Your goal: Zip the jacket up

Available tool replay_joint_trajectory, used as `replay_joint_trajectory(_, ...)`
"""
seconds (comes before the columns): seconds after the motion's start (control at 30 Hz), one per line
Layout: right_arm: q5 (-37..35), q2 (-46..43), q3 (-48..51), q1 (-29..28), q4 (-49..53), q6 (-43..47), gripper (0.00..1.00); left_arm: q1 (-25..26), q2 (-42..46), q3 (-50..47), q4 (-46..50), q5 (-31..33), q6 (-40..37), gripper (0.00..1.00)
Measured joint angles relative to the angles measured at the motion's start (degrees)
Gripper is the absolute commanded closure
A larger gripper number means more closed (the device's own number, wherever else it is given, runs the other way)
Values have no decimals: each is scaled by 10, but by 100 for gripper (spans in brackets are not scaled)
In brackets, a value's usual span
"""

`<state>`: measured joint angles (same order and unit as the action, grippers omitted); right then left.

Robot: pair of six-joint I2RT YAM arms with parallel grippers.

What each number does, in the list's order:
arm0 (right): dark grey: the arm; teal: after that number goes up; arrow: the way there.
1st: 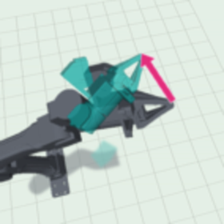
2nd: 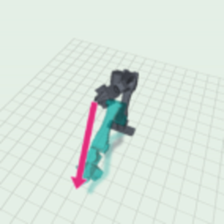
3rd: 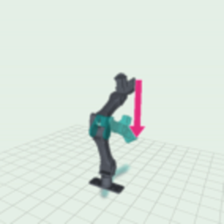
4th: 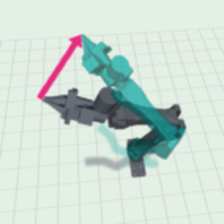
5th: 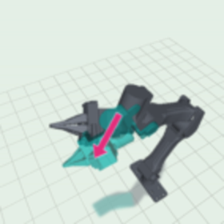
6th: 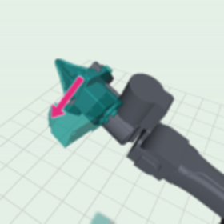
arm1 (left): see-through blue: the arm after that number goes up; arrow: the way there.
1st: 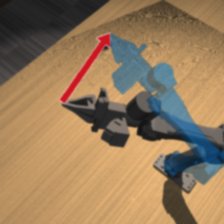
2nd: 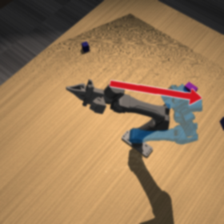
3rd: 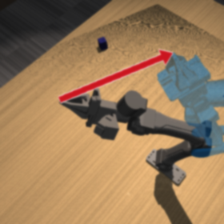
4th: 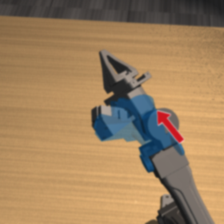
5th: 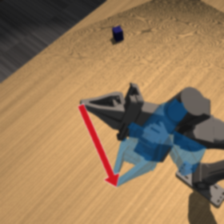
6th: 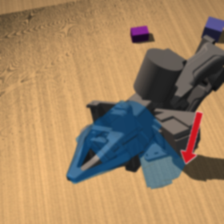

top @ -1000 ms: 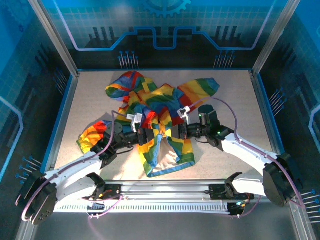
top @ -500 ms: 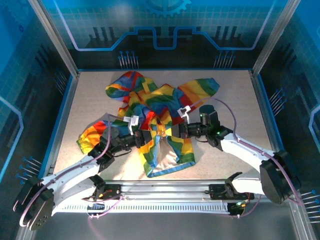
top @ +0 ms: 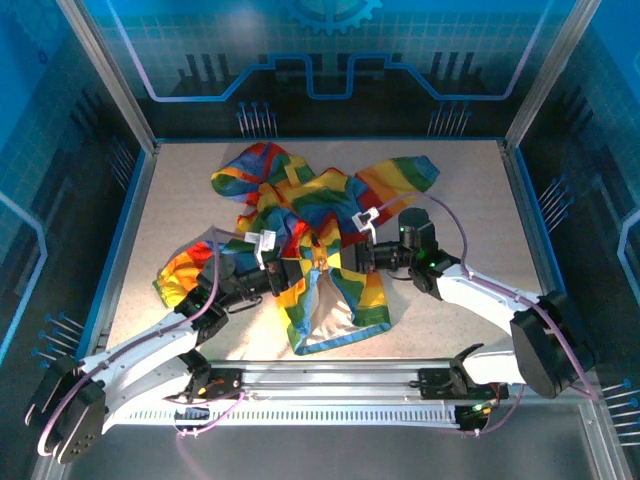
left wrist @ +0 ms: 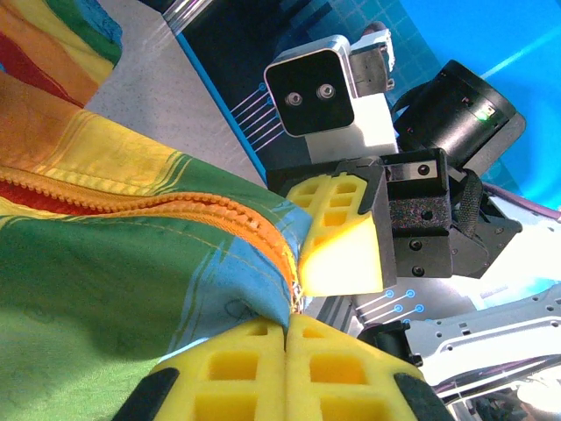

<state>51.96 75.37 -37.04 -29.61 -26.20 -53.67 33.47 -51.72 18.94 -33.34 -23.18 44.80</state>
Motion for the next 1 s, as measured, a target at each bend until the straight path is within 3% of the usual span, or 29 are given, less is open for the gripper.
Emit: replay_joint_trajectory(1.0,11,9,0,-11,-33,-10,100,-11,0,-19,-51,28,18,100)
